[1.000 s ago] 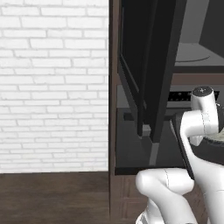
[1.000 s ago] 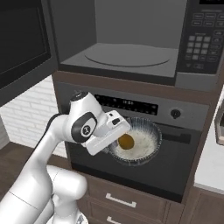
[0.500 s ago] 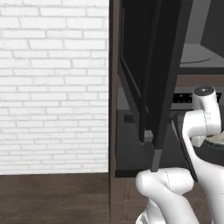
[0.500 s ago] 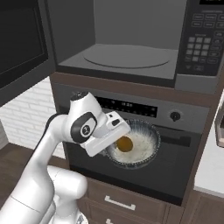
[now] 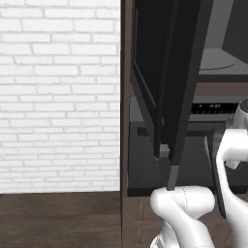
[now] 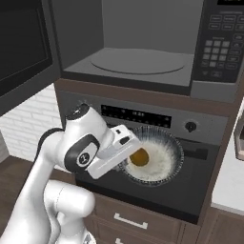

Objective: Pick the avocado from the sink and place it in the bowl. Then pick the bowl and place it in the microwave. Then close the microwave door and press the start button.

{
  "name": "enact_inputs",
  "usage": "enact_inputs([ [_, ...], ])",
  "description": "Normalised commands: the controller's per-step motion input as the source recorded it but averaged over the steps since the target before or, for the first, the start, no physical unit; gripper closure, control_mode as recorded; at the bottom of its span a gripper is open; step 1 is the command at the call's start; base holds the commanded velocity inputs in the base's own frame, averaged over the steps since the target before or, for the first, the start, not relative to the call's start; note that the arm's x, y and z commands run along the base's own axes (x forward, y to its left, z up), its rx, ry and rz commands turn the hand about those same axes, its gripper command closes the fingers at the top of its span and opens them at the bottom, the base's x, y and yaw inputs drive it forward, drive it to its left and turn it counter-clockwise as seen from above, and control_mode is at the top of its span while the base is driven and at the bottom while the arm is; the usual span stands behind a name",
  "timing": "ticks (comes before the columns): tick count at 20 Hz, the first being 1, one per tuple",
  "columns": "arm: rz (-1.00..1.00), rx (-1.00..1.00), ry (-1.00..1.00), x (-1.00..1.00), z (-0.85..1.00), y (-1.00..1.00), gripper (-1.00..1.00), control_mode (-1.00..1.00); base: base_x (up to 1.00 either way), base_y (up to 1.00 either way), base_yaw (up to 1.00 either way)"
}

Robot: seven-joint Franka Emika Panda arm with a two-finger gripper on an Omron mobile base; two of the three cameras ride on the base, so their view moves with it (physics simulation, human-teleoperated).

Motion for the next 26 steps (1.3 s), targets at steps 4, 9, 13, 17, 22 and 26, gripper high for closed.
enact_inputs([
  [4, 0.32, -0.01, -0.19, -0.43, 1.00, 0.16, 1.00, -1.00, 0.00, 0.00, 0.00],
  [9, 0.37, -0.06, -0.09, -0.22, 0.96, 0.45, 1.00, -1.00, 0.00, 0.00, 0.00],
  [13, 0.25, -0.13, -0.10, -0.36, 1.00, 0.28, 1.00, -1.00, 0.00, 0.00, 0.00],
  [17, 0.15, -0.14, -0.03, -0.19, 0.96, 0.01, 1.00, -1.00, 0.00, 0.00, 0.00],
  [22, 0.05, -0.15, 0.01, 0.25, 0.72, 0.04, 1.00, -1.00, 0.00, 0.00, 0.00],
  [26, 0.05, -0.10, 0.05, 0.54, 0.70, 0.00, 1.00, -1.00, 0.00, 0.00, 0.00],
])
